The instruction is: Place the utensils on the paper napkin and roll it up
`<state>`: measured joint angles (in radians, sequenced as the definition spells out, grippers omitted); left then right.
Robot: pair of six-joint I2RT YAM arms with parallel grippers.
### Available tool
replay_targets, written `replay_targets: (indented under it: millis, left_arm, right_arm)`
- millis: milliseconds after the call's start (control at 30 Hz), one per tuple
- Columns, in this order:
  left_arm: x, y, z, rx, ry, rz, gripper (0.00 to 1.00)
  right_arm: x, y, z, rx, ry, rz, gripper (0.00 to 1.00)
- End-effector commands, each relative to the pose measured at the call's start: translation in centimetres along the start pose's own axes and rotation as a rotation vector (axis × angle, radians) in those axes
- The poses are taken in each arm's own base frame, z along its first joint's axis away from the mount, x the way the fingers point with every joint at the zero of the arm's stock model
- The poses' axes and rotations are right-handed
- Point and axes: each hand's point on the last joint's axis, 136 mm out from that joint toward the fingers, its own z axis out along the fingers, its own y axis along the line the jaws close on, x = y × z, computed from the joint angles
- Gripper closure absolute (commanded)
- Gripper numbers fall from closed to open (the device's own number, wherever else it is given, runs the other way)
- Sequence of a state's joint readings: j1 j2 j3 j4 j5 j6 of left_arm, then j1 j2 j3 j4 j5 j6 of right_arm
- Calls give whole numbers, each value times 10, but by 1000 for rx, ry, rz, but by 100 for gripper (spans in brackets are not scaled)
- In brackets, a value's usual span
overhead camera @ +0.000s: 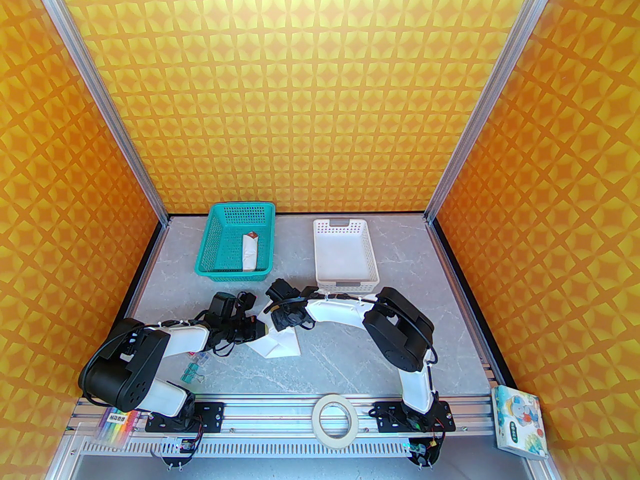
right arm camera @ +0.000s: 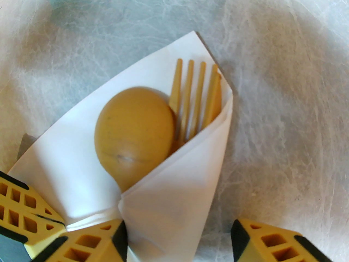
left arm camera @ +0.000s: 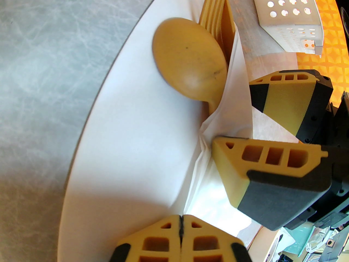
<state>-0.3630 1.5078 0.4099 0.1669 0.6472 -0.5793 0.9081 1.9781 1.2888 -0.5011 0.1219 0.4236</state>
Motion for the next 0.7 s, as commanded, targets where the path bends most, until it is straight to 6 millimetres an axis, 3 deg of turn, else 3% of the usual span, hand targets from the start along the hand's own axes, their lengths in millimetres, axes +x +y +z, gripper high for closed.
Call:
replay_targets:
  millis: [0, 300, 467, 667]
  left_arm:
    - [30, 36, 1, -140, 82, -102, 100]
    - [30, 36, 1, -139, 82, -97, 100]
    - [30, 36, 1, -140, 83, -97, 100]
    - [30, 36, 1, -139, 82, -95, 100]
  right_arm:
    - [8, -35, -2, 100, 32, 15, 36]
    - [-11, -5, -24, -72, -29, 80, 28]
    - [-2, 5, -28, -119, -13, 100, 21]
    - [14, 19, -16, -97, 27, 77, 17]
